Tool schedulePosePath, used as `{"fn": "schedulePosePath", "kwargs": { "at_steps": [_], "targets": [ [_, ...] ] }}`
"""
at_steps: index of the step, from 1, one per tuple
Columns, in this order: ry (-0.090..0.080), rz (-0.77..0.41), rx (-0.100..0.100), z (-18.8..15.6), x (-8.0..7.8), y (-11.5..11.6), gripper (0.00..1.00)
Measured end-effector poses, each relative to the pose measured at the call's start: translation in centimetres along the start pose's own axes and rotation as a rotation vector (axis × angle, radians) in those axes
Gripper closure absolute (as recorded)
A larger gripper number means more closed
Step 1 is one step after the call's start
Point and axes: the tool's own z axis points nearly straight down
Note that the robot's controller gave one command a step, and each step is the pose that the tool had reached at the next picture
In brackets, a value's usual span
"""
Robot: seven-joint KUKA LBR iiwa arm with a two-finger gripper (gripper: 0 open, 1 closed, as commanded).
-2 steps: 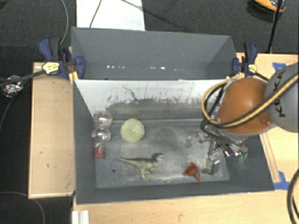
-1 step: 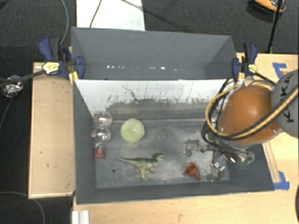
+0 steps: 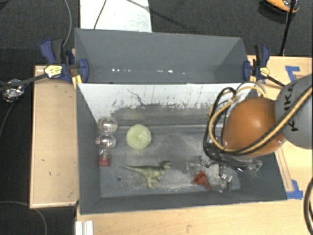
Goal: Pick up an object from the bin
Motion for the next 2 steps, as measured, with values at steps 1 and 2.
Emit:
{"fn": "schedulePosePath", "kwargs": {
  "at_steps": [1, 2],
  "targets": [
    [-0.005, 0.334, 0.005, 1.68, 0.63, 0.10, 1.00],
    [-0.006, 0.333, 0.006, 1.77, 0.66, 0.11, 1.00]
  ]
}}
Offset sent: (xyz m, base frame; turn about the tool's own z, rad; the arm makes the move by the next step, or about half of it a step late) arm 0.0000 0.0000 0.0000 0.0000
